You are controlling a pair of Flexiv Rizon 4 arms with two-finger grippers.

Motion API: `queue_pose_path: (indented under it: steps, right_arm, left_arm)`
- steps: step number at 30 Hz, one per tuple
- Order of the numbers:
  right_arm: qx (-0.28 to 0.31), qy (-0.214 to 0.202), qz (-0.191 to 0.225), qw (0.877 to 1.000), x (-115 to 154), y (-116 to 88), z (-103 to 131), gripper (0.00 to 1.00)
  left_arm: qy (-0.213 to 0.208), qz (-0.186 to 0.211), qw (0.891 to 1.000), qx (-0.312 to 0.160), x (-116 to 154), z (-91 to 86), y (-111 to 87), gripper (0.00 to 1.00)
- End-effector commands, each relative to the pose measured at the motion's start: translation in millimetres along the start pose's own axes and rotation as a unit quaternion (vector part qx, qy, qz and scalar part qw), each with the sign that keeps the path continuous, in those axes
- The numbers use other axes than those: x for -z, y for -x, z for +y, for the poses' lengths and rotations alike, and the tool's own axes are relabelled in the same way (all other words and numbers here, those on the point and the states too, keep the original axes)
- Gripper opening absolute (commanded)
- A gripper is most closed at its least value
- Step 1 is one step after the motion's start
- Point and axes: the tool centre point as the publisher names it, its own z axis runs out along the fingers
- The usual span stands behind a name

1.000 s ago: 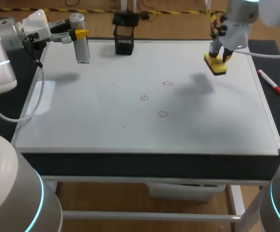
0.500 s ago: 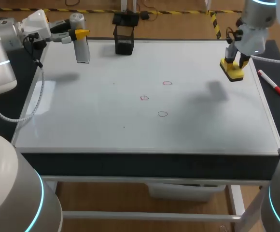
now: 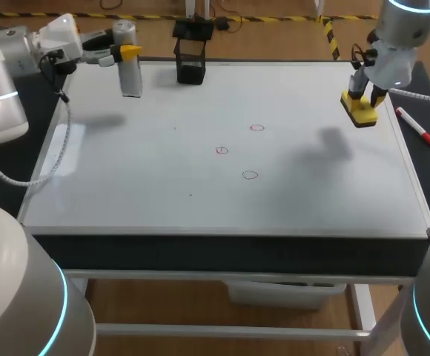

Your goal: Pick up the inspection probe, press it on each red-marked spot on the whiteboard one by one, put down the probe, pick up the eraser, and wipe off all the red marks.

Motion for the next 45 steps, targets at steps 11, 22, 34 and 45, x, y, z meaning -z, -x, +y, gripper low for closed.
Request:
queue_pose_path:
  steps: [11, 22, 34, 45]
  right_arm:
    - [0.001, 0.000, 0.001, 1.000, 1, -1, 0, 0.00]
    - [0.001, 0.000, 0.001, 1.000, 1, -1, 0, 0.00]
    - [0.001, 0.000, 0.001, 1.000, 1, -1, 0, 0.00]
    - [0.001, 0.000, 0.001, 1.000, 1, -1, 0, 0.00]
  left_arm:
    - [-0.033, 0.103, 0.994, 0.025, -61, 7.2, -60.4, 0.00]
    - [-0.048, 0.226, 0.972, 0.046, -102, 14.0, -112.7, 0.00]
    - [-0.050, 0.291, 0.952, 0.078, -120, 26.0, -138.6, 0.00]
    - [-0.049, 0.324, 0.941, 0.085, -138, 44.9, -152.8, 0.00]
